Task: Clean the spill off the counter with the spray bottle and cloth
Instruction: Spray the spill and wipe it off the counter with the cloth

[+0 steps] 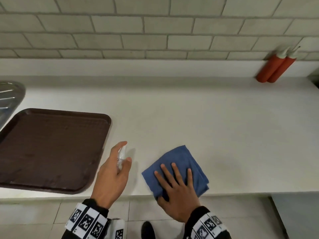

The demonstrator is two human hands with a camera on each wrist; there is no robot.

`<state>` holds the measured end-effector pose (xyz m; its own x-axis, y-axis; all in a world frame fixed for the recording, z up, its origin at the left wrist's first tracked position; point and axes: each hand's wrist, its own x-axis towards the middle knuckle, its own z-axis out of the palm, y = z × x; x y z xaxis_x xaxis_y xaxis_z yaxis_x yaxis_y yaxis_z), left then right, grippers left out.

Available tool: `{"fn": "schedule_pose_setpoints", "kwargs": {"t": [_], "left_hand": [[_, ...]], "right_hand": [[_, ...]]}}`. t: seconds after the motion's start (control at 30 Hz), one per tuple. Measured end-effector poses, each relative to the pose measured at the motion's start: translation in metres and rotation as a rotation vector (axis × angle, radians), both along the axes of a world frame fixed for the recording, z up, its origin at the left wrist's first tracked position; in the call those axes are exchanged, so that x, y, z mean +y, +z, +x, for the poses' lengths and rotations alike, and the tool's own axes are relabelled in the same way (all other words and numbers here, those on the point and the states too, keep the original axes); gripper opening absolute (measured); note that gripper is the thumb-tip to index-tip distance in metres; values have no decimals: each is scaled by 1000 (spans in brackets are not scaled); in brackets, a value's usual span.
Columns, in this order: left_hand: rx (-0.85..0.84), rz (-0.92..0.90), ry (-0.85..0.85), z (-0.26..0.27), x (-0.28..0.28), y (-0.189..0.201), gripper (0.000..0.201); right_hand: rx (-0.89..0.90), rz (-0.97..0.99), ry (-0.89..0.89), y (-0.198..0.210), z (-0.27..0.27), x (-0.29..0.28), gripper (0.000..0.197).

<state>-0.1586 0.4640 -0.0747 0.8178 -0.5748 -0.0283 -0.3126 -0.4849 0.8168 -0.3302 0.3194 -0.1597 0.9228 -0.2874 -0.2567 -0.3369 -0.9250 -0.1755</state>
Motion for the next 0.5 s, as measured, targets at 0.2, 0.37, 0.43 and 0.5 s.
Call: {"fn": "schedule_pose_setpoints", "kwargs": {"t": [0.2,0.37,0.43,0.5], "left_hand": [[14,34,-16,-26,-27,3,43],[-31,23,-26,-49,-56,6,44],[-54,13,-16,-60,-68,5,43],[-63,-1,-6,-73,-81,5,42]], "right_hand": [[107,16,-287,3,-54,-121,82],[164,101,-451,7,-73,-165,86],[146,88,-364,2,-82,-142,82],[104,39,-240,0,-99,-118,81]]}}
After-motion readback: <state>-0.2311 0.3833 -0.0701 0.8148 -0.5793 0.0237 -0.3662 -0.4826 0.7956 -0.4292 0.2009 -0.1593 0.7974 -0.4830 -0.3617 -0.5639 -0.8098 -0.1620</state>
